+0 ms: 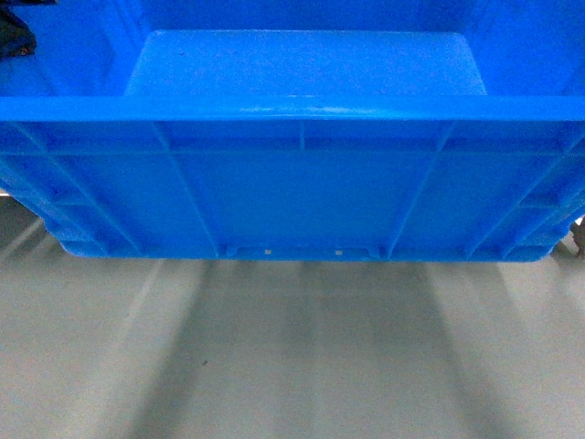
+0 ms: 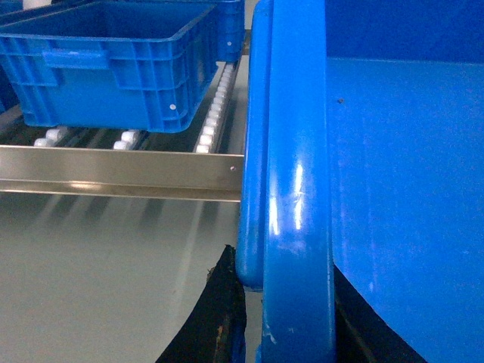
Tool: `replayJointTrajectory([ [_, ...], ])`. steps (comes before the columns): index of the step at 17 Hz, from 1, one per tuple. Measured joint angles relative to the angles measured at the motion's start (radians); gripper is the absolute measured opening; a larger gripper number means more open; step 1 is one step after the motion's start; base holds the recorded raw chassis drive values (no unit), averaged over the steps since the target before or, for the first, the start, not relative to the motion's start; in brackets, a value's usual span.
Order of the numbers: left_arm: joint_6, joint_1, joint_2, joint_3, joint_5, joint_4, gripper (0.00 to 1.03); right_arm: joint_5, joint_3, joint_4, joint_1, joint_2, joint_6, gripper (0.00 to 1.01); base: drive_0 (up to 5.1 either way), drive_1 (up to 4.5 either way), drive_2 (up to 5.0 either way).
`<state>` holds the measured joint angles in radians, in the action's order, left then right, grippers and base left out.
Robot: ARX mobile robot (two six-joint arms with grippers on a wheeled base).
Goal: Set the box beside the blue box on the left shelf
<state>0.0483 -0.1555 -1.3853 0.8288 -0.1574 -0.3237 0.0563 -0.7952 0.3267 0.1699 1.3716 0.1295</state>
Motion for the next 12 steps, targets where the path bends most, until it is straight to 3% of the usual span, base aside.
replayJointTrajectory([
  [2,0.0,0.0,0.0,0.0,0.0,0.002,0.16,0.0,0.0,-0.004,0.0,0.0,0.0,0.08,0.0,0.0,0.0],
  [12,-0.001,-0.001,0.0,0.0,0.0,0.0,0.16,0.0,0.0,-0.002,0.0,0.0,0.0,0.08,0.1,4.29,-4.1],
])
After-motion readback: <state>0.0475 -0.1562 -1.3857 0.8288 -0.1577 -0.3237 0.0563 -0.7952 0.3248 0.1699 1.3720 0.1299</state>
